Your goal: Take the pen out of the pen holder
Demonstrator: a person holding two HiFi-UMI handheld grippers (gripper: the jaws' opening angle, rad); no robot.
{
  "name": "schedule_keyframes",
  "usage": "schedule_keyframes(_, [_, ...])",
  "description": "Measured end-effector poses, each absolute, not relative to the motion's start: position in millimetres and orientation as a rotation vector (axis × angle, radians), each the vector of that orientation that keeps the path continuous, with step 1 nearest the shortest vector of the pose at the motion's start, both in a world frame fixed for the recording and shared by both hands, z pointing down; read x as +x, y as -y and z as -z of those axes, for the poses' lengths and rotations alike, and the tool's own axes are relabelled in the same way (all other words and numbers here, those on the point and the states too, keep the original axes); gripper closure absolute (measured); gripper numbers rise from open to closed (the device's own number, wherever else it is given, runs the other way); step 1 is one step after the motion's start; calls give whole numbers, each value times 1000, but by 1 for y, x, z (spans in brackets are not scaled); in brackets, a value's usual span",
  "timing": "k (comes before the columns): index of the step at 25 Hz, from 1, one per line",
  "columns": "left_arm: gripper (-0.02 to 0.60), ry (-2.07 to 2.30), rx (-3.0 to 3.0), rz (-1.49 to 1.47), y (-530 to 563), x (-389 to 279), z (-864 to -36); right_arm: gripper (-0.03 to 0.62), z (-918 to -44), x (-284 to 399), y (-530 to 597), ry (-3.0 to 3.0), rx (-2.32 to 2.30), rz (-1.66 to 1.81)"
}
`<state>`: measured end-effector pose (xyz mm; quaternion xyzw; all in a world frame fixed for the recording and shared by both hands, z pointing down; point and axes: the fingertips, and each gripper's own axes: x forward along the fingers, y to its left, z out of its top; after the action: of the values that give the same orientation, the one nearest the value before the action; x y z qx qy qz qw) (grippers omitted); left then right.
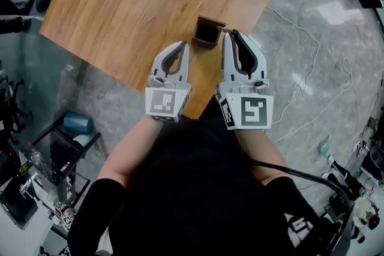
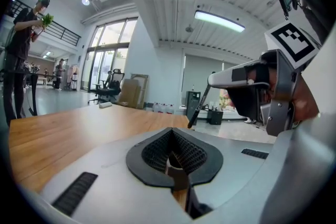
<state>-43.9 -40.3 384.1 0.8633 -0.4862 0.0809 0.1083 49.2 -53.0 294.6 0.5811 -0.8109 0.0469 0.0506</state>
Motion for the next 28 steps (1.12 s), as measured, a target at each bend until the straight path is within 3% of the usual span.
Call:
schedule_keyframes(8, [575, 1419, 2538, -232, 40, -47, -385, 554, -293, 44, 50, 2473, 1760, -163])
schedule_keyframes(28, [575, 1444, 2493, -328, 38, -56, -411, 554, -460, 48, 80, 2244, 1660, -409])
